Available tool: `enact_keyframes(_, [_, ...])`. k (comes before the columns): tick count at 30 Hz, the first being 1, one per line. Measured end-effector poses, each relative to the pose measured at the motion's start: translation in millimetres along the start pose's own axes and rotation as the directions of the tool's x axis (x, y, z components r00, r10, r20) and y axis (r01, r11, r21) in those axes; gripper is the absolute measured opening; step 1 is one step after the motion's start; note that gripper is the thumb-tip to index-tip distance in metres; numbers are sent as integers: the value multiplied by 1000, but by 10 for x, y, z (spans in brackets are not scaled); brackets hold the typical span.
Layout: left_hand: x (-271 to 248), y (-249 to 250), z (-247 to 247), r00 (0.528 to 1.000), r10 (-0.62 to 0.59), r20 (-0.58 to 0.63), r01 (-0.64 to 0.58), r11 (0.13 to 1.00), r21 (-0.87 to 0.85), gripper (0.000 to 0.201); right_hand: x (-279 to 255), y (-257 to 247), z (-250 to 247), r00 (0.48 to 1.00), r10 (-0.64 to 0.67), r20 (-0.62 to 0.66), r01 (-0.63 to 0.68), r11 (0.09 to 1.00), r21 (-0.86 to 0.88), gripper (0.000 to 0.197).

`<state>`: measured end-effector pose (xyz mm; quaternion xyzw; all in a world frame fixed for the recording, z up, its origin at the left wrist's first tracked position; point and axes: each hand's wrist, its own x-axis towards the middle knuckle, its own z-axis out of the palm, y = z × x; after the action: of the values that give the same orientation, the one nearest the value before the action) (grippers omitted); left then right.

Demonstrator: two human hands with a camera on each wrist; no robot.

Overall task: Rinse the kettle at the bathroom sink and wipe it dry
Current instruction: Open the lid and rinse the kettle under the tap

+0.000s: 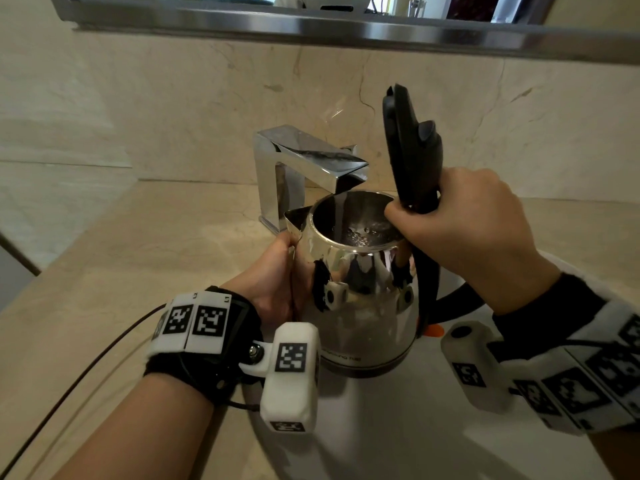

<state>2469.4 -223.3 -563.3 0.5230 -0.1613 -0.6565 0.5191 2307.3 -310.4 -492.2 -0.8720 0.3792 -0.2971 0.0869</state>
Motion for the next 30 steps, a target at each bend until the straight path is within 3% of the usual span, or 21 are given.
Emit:
enact_keyframes(4, [19,-13,-10,999,10,36,-9,999,-38,71,-16,-34,-23,1000,-7,-6,7,1000,-8,33])
enact_keyframes(30, [-43,8,23,998,-50,-35,50,999,2,69,7,-27,-28,999,42,27,-41,999,-17,33])
